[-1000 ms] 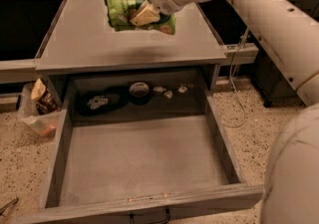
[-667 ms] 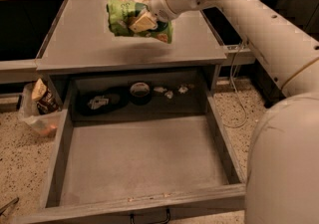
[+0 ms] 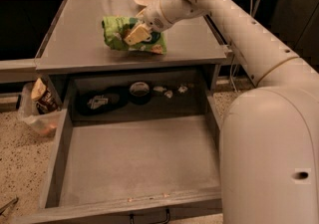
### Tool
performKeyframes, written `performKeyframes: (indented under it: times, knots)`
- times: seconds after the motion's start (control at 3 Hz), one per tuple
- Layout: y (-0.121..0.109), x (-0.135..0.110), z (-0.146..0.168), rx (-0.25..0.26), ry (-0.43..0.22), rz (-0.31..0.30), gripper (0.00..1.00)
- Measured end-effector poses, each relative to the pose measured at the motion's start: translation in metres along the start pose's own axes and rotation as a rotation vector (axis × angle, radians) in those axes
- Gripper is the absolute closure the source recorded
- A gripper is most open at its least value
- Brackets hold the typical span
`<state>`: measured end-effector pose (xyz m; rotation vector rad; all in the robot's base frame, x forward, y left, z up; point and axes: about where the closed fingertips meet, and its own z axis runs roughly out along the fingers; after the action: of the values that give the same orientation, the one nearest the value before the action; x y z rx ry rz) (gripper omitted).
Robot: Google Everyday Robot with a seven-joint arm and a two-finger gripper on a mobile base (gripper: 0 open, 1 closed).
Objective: Pick green rice chip bag from top drawer and place on counter
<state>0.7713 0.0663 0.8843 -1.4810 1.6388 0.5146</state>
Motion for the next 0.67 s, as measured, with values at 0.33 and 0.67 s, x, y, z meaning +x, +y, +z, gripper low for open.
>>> performKeyframes:
  times: [0.33, 0.67]
  knots:
    - [0.0000, -0.0001, -0.0001, 0.000, 0.000, 0.000, 0.82]
    - [0.0000, -0.0001, -0.0001, 0.000, 0.000, 0.000, 0.59]
